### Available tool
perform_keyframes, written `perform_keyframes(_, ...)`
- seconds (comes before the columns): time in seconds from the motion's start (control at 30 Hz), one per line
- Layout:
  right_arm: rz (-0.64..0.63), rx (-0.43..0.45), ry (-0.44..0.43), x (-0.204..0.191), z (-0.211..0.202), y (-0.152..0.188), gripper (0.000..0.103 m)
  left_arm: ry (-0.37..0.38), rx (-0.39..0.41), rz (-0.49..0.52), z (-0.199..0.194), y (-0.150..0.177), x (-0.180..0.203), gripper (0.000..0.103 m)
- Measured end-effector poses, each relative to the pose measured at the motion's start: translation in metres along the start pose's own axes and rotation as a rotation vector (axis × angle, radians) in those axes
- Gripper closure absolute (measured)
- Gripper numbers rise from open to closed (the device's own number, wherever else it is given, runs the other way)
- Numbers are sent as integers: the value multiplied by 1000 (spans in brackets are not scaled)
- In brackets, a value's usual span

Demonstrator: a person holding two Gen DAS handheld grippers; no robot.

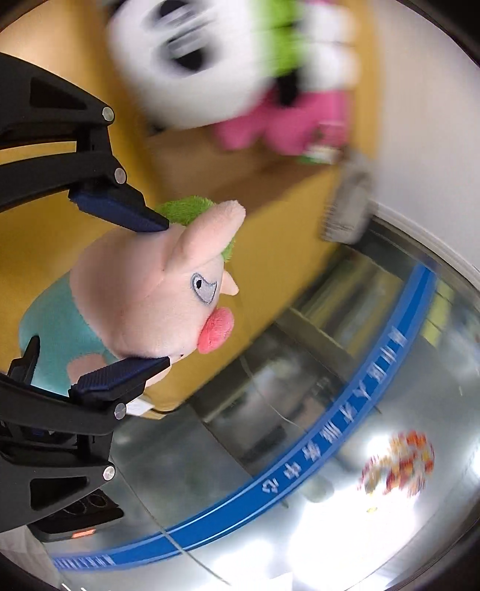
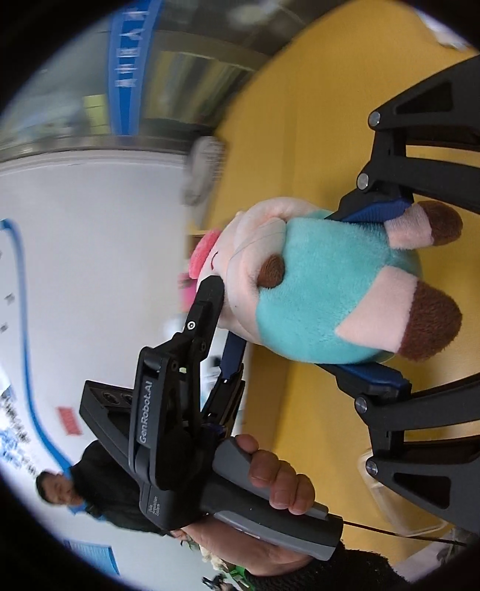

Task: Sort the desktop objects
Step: 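Carry the pig plush into the box beside the panda and open both grippers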

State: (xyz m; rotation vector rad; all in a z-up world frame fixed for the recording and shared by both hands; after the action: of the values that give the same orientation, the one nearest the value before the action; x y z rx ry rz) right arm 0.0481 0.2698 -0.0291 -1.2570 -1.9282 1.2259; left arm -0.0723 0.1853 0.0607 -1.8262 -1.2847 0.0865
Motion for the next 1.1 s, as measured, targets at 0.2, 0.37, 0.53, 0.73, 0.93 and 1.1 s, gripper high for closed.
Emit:
perform_keyframes(0.2,-141,86,4,11,48,-77,42,-83,94,70,-13,-70,-23,33)
perform_keyframes(0.37,-293,34,32,22,138,-88,42,-222,-103,47,82,-89,-88,58)
perform_keyframes(0.53,-276,-96,55,34,175,-62,32,-199,-151,49,114,-82,-103,51)
perform_keyframes(0.73,-116,-141,-76,54,145,-66,25,-226,-170,112,116,-80,-97,51)
perform_keyframes(0.93,-30,-122,-200,81,136,-92,64,-248,-178,121,115,-73,-94,51)
perform_keyframes(1.1,-25,-336,-239,77,184,-63,86,-298,-225,146,119,-72,-90,50)
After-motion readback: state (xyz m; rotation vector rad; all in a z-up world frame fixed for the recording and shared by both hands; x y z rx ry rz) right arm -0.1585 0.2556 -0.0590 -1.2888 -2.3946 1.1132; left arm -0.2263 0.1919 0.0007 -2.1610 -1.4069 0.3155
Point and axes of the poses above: each gripper's, at about its wrist camera, not at the fingertips, and z roughly the way its jaws point, x to its right, y to its underside, the point moved 1 cm from there along z, roughly the way its jaws point, and after that the axes turned 10 degrees about -y, right-handed, at the moved point
